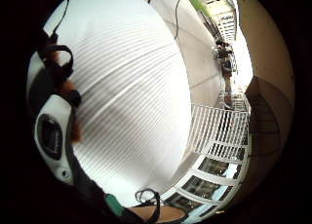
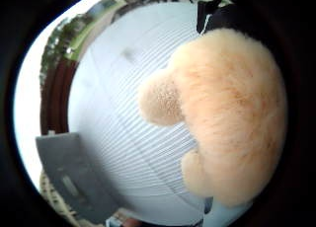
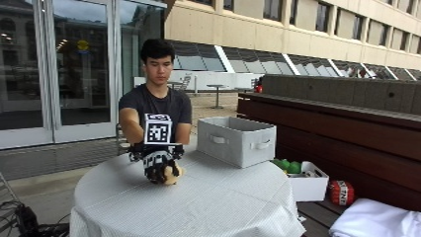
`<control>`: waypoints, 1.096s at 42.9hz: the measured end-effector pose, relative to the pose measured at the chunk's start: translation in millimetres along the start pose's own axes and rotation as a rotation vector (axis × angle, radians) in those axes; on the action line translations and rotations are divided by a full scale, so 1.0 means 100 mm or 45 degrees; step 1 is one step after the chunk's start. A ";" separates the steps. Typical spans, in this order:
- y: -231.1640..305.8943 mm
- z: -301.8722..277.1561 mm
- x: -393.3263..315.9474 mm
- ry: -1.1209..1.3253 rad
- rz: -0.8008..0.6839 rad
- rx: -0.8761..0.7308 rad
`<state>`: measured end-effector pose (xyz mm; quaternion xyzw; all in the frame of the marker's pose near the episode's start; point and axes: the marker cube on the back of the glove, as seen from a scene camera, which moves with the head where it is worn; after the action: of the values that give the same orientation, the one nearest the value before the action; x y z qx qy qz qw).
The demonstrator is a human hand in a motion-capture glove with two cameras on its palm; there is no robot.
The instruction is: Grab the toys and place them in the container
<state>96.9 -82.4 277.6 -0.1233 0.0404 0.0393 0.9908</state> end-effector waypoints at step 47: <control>2.43 -3.11 -2.53 -0.136 -0.582 0.454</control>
<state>-198.0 58.4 -59.2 0.0490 -0.0342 -0.1863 0.9807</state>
